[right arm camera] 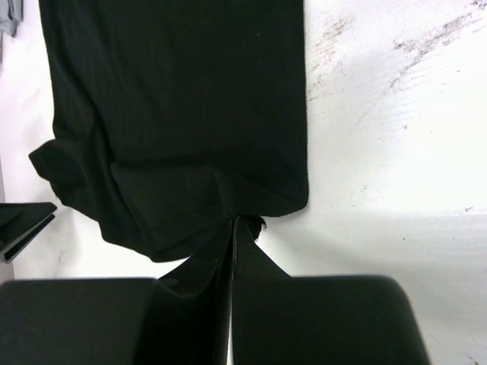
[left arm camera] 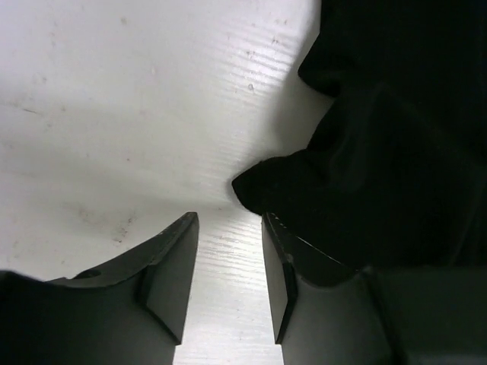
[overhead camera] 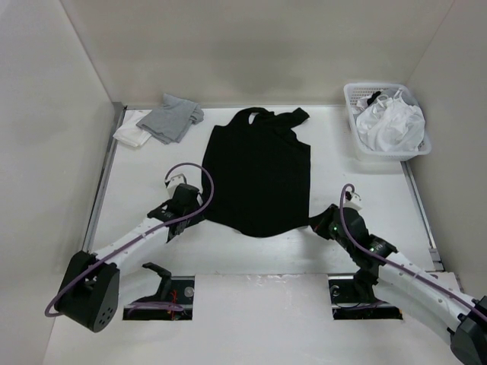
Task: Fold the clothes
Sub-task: Flatten the tank top out
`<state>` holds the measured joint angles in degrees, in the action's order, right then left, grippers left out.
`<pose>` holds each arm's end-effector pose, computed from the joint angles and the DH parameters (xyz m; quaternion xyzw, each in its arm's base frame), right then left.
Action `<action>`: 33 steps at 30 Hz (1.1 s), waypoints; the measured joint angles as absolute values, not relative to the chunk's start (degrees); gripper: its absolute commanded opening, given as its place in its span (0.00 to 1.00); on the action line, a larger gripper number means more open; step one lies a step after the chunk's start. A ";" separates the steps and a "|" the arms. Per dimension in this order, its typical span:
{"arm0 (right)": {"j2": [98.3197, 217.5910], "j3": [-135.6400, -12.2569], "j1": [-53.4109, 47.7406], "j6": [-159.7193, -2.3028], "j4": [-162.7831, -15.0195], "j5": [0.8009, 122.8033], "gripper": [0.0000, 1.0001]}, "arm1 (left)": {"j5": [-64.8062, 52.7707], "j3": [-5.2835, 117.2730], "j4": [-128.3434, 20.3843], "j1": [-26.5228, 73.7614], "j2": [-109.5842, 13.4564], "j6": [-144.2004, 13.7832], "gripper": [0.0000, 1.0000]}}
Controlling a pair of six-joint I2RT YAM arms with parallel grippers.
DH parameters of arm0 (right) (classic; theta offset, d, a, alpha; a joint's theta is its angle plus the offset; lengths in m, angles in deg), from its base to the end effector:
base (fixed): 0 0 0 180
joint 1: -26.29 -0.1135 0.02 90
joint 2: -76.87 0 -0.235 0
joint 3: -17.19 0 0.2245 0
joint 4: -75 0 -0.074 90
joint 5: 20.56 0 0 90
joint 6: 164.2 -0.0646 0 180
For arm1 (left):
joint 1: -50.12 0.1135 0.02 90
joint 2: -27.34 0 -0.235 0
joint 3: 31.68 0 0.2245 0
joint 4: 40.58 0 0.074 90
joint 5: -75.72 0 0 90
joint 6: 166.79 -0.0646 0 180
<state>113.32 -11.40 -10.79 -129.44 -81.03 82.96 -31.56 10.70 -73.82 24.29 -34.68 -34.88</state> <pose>0.1444 0.0902 0.1503 0.1935 0.8479 0.2769 0.4086 0.1911 -0.0712 0.1374 -0.1784 0.9213 -0.0571 0.3407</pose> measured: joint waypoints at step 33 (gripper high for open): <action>116.60 -11.40 -10.72 -128.98 -84.02 82.07 0.00 | -50.35 13.12 -100.68 9.59 -20.89 -12.47 0.40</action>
<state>116.60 -11.40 -10.72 -128.98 -84.02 82.07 -50.35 13.12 -100.68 9.59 -20.89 -12.47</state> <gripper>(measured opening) 0.006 0.407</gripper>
